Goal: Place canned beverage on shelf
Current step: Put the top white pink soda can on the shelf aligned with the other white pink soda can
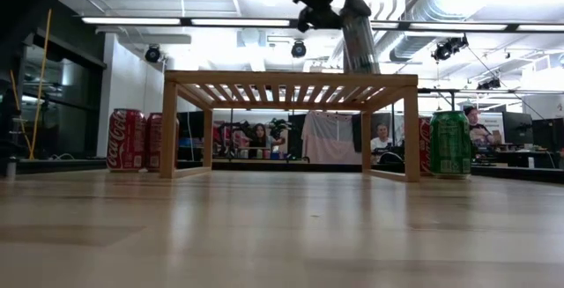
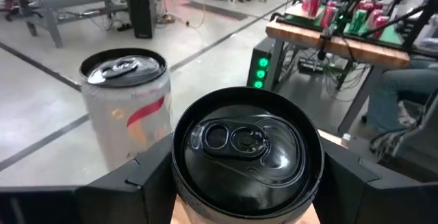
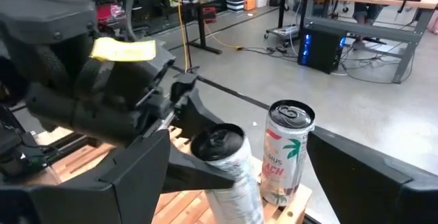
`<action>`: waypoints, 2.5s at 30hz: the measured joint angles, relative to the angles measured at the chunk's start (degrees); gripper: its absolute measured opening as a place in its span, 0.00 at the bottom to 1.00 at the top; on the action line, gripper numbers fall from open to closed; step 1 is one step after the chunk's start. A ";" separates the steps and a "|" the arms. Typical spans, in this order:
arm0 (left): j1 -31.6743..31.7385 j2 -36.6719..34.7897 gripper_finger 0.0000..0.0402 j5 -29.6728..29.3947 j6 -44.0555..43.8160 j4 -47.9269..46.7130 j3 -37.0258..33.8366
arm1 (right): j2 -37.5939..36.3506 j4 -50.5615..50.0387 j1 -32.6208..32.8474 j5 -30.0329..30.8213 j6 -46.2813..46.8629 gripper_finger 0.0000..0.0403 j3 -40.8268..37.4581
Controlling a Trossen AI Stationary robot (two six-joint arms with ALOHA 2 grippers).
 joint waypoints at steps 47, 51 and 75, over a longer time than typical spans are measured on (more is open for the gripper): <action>5.23 2.74 0.76 10.29 7.34 -9.22 6.98 | 0.04 -1.49 0.00 -0.56 2.62 0.82 0.00; 5.23 2.74 0.80 10.23 8.54 -9.17 6.98 | 0.04 -1.49 0.01 -0.61 2.62 0.82 0.00; 6.21 1.55 0.83 9.91 15.72 -15.89 15.97 | 0.07 -1.53 0.00 -0.66 3.16 0.82 0.00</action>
